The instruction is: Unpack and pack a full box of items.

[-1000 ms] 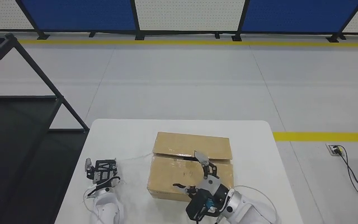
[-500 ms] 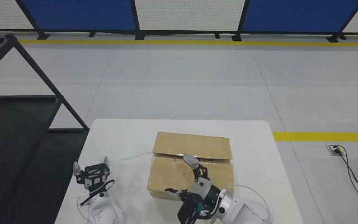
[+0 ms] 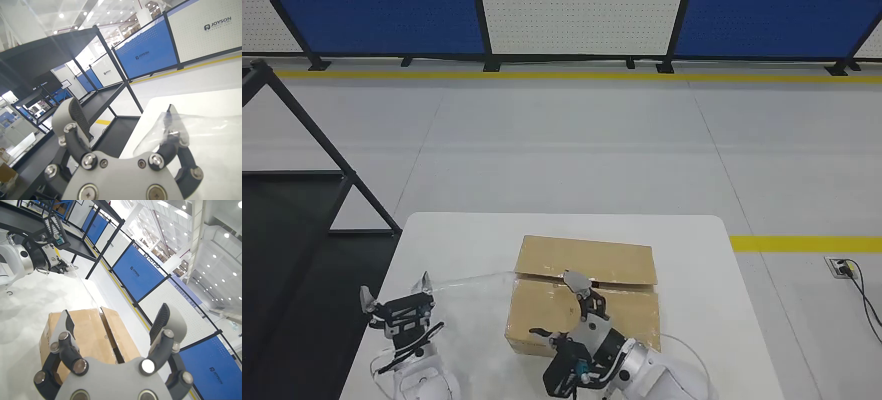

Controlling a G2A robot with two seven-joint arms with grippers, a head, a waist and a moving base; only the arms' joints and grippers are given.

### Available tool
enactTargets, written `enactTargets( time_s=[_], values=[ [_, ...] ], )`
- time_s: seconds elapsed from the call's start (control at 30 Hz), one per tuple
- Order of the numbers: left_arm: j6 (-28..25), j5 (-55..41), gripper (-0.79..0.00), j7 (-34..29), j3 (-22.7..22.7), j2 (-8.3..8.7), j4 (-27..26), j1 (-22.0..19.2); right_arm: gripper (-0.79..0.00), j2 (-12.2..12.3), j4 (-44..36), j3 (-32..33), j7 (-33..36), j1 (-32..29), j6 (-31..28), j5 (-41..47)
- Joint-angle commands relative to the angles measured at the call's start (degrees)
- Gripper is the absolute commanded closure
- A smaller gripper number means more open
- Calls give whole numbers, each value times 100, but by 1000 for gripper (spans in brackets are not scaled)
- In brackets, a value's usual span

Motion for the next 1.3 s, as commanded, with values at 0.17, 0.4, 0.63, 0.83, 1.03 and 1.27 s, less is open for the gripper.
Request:
enactTargets(
  time_s=[0.17,0.4,0.63,0.83,1.03,1.27],
  values=[
    [-80,196,-785,-58,83,-17,-209,0,-785,-127,282,-518,41,391,-145,-94],
    [-93,288,-785,-104,68,-30,-327,-2,-785,-461,1074,-1180,342,1209,230,305],
    [-81,258,-785,-127,-19,-39,-367,34,-785,-461,1074,-1180,342,1209,230,305],
    [-69,271,-785,-134,18,-59,-381,15,-785,-553,1318,-1415,342,1377,193,110],
    [-110,368,-785,-137,71,-74,-376,33,-754,-897,1931,-2028,550,2086,448,-188],
    [-120,398,-785,-145,101,-93,-419,65,-533,-1261,2540,-2462,1135,2622,676,-586]
  ],
)
